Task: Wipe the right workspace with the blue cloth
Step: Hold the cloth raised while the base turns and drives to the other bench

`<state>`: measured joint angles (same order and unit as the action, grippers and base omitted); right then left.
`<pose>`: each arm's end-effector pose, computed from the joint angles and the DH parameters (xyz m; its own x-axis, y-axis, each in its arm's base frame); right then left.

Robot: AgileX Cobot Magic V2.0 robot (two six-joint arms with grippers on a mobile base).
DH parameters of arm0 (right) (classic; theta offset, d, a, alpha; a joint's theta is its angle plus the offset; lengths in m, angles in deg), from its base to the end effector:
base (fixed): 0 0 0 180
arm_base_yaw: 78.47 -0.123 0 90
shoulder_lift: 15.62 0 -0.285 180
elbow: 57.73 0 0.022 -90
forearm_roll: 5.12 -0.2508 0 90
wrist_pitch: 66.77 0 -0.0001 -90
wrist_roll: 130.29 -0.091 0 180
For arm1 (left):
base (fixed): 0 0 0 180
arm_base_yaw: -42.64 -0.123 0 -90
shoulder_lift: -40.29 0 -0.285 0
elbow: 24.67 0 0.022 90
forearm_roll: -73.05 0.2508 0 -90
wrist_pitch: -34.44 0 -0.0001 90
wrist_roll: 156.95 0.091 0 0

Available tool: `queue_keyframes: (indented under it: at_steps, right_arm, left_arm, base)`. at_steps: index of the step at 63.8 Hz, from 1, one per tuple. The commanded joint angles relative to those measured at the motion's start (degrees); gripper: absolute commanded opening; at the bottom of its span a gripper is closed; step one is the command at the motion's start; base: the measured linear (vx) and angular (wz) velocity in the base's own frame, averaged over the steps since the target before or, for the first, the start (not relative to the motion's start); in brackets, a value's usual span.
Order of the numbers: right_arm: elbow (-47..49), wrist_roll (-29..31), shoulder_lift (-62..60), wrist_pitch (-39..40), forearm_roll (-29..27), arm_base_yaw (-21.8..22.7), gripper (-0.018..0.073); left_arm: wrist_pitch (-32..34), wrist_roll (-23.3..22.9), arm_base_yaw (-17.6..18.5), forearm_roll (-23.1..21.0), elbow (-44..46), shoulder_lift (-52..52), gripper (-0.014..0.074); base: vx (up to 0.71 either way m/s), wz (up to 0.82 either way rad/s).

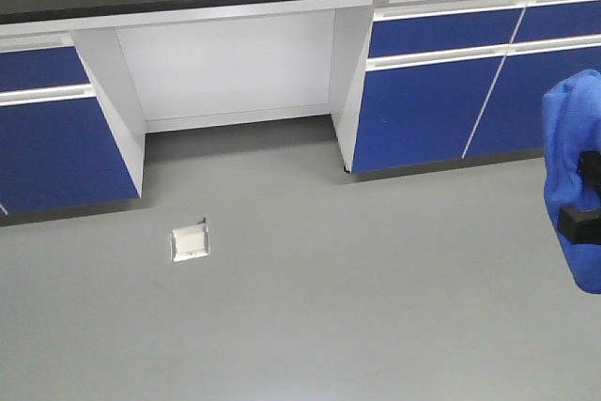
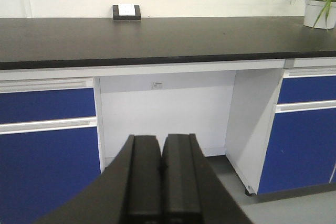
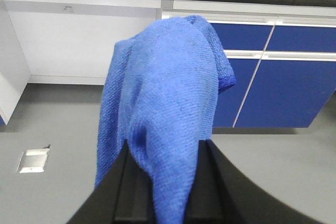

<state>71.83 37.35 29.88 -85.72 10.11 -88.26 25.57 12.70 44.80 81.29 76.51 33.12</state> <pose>0.1339 0.0152 0.2848 -0.4014 -0.1060 -0.9097 -0.1074 0.9919 -0.0681 0.0566 -0.0001 0.1904 -0.0836 -0.0354 -0.9959 0.0125 0.9993 -0.0365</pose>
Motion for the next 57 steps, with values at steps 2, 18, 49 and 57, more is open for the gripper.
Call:
queue_keyframes:
  at_steps: [2,18,49,57]
  right_arm:
    - [1.7,0.2,0.0,4.2,1.0,0.0,-0.0004]
    - [1.7,0.2,0.0,4.2,1.0,0.0,-0.0004]
    - [1.7,0.2,0.0,4.2,1.0,0.0,-0.0004]
    - [1.7,0.2,0.0,4.2,1.0,0.0,-0.0004]
  left_arm:
    - [4.8,-0.5,0.3,0.1,-1.7,0.9,-0.0006]
    - [4.8,-0.5,0.3,0.1,-1.7,0.9,-0.0006]
    - [4.8,-0.5,0.3,0.1,-1.7,0.9,-0.0006]
    - [4.8,-0.5,0.3,0.1,-1.7,0.9,-0.0006]
  base:
    - [0.29,0.02]
    - [0.34,0.02]
    - [0.39,0.02]
    - [0.37,0.07]
